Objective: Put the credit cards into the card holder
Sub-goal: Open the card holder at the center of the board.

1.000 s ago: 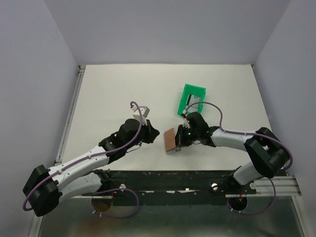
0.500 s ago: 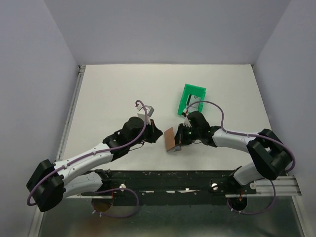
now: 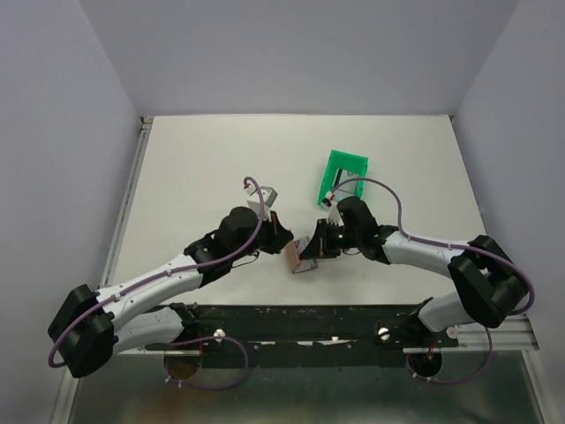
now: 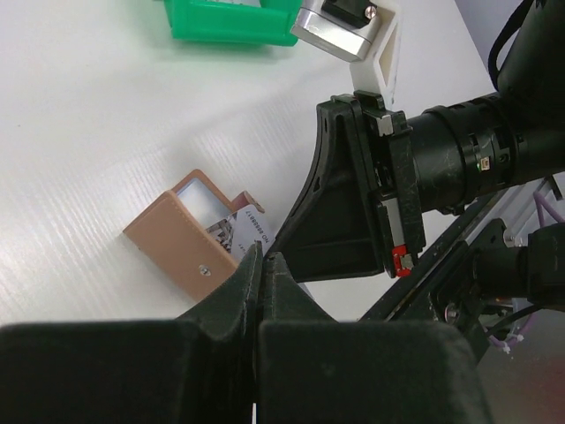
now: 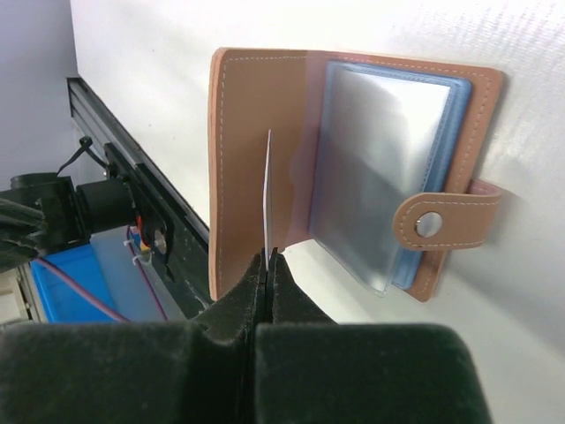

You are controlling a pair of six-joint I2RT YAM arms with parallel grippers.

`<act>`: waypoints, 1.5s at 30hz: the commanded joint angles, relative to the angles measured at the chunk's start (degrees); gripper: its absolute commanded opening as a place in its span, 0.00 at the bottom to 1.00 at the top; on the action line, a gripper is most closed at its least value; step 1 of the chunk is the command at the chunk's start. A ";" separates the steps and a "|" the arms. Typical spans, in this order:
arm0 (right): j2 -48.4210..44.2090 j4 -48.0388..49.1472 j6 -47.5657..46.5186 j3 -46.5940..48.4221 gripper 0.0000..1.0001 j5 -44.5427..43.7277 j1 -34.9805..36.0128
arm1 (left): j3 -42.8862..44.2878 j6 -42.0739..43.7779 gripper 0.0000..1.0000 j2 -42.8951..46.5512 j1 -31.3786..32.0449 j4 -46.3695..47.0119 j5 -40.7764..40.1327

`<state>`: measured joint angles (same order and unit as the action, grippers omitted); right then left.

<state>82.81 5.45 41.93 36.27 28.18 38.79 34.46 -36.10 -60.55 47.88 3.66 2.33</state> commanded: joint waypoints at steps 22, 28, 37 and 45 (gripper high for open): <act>1.84 5.89 0.96 0.20 0.00 5.22 1.91 | -6.67 -1.96 0.00 -4.40 0.29 3.37 2.59; 0.43 2.02 -0.45 0.03 0.00 1.88 1.91 | -11.34 -3.28 0.00 -3.96 0.29 4.95 2.33; -2.21 -12.03 -4.14 2.49 0.00 -8.66 1.91 | -12.13 -3.63 0.00 -5.36 0.29 5.65 1.72; -6.68 -16.17 -3.79 1.26 0.00 -13.94 1.91 | -11.69 -4.33 0.00 -11.51 0.46 9.34 3.03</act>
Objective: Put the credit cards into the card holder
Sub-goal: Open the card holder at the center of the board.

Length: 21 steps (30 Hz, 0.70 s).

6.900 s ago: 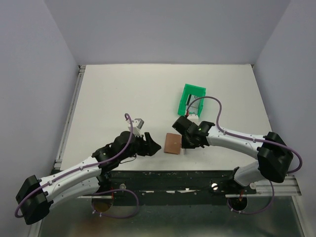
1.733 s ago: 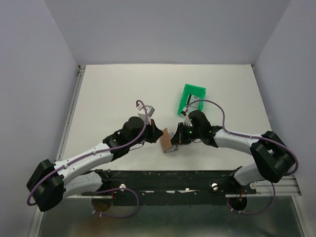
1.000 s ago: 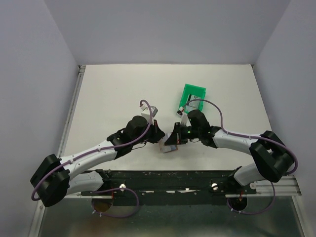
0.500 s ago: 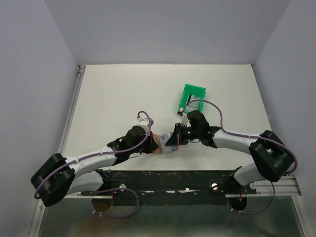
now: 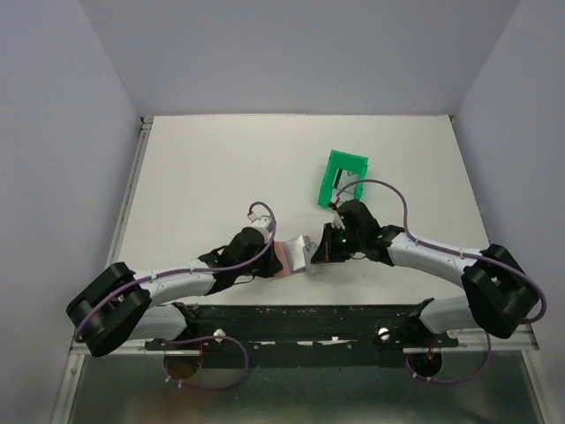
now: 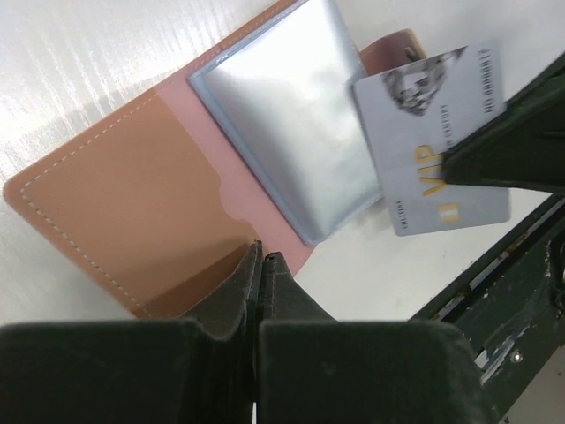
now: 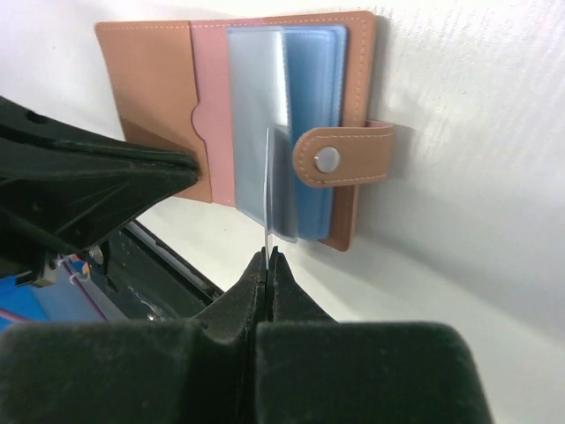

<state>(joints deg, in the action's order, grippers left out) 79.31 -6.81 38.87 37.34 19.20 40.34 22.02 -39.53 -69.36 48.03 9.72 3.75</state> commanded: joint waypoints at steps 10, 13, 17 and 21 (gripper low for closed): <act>-5.48 -7.43 -1.78 0.71 0.00 -9.09 0.36 | 0.48 -1.60 0.00 -6.92 0.92 5.93 2.05; -4.60 -7.43 -1.87 0.89 0.00 -8.66 0.27 | 0.48 -1.60 0.00 -7.01 1.01 6.02 2.05; -4.43 -7.34 -1.87 0.89 0.00 -8.57 0.36 | 0.48 -1.52 0.00 -7.10 1.01 5.93 1.96; -4.60 -7.34 -1.78 0.63 0.00 -8.65 0.36 | 0.39 -1.52 0.00 -7.28 1.19 6.02 1.96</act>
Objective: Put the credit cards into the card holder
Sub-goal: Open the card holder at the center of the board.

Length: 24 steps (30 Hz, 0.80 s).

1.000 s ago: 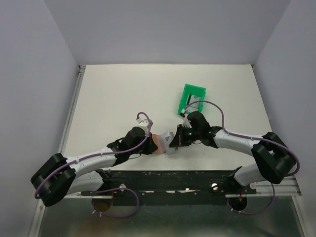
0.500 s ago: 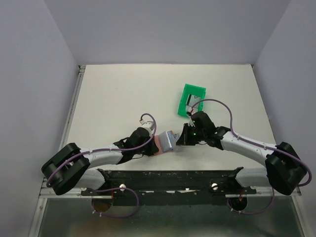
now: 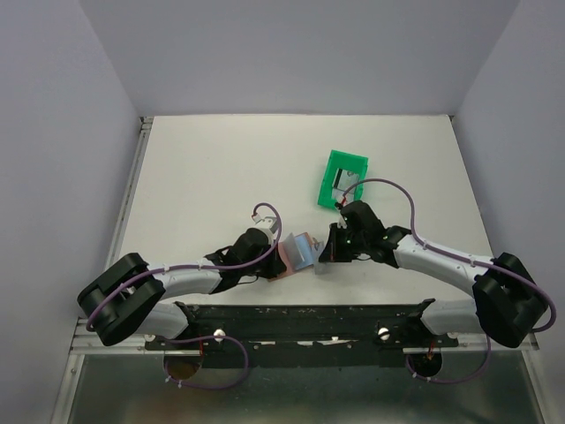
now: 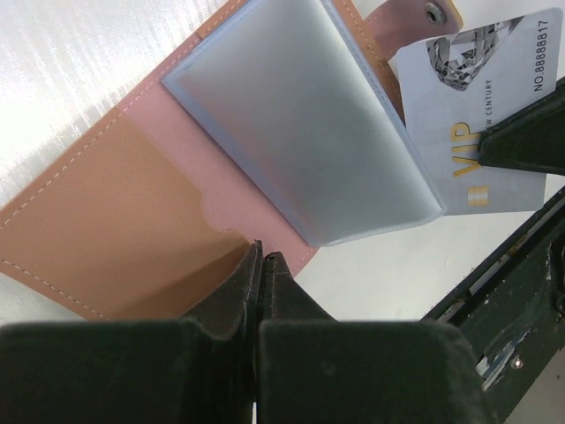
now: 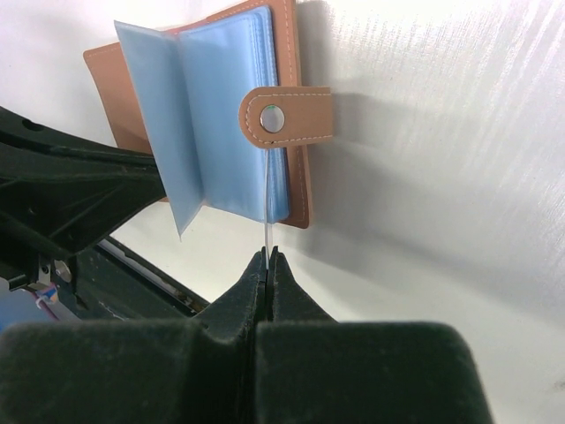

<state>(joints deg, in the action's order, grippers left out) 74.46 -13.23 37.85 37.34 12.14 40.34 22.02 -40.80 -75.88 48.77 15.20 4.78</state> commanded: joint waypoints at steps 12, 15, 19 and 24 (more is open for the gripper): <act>2.18 0.40 -0.67 0.80 0.00 -0.10 0.27 | 0.57 -0.07 0.00 -0.77 0.36 0.27 0.94; 2.97 1.36 -0.23 0.71 0.00 0.86 0.36 | 0.57 -0.07 0.00 -0.59 0.36 0.09 0.94; 3.94 3.30 0.39 0.54 0.00 2.44 0.36 | 0.66 0.19 0.00 -0.76 0.44 0.00 0.85; 4.91 4.53 0.74 0.71 0.00 3.76 0.36 | 0.92 0.19 0.00 -1.03 0.44 -0.17 0.85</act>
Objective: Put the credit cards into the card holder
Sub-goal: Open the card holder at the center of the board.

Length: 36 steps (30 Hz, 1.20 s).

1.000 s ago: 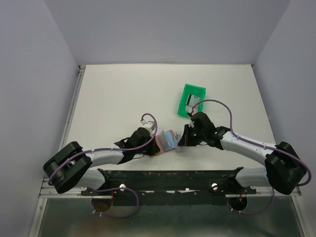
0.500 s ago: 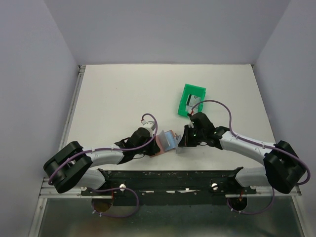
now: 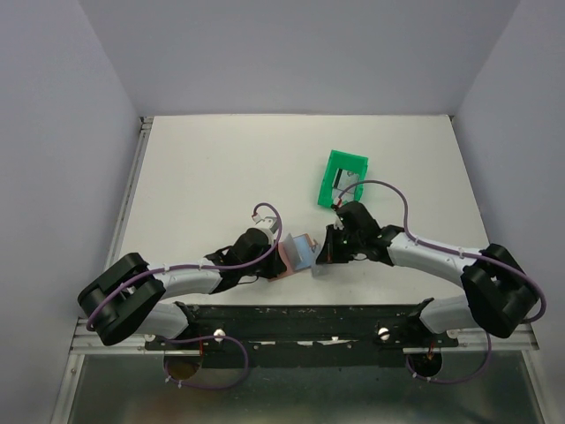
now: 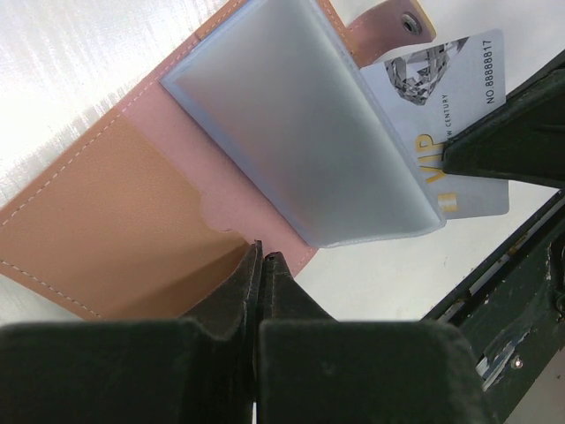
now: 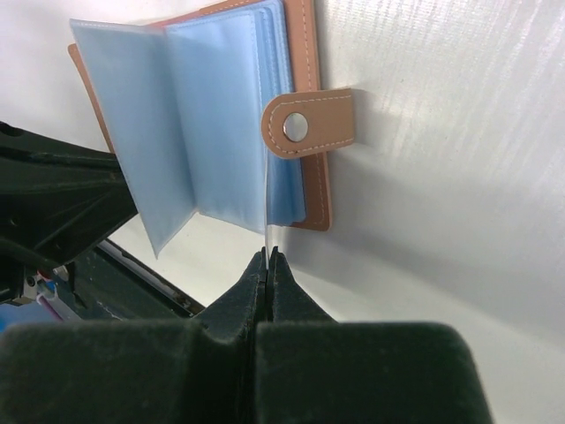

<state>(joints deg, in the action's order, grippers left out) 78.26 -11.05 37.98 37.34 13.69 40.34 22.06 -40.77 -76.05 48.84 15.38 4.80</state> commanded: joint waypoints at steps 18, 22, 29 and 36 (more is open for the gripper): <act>2.33 12.09 2.54 -0.78 0.00 9.24 0.36 | 0.70 0.43 0.00 -1.38 0.38 0.01 0.92; 4.00 15.96 3.59 -1.31 0.00 12.05 0.27 | 0.61 0.43 0.00 -0.68 0.47 -0.26 0.92; 6.73 21.41 4.56 -1.83 0.00 15.83 0.36 | 0.43 0.08 0.00 7.48 0.38 -4.12 -0.31; 9.54 26.86 6.32 -2.19 0.00 19.70 0.36 | 1.23 1.31 0.00 16.45 0.38 -10.71 -2.95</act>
<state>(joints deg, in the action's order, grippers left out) 85.89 10.26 42.94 36.07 29.15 40.42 22.37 -40.49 -63.68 48.88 9.80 4.45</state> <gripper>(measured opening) 0.009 0.022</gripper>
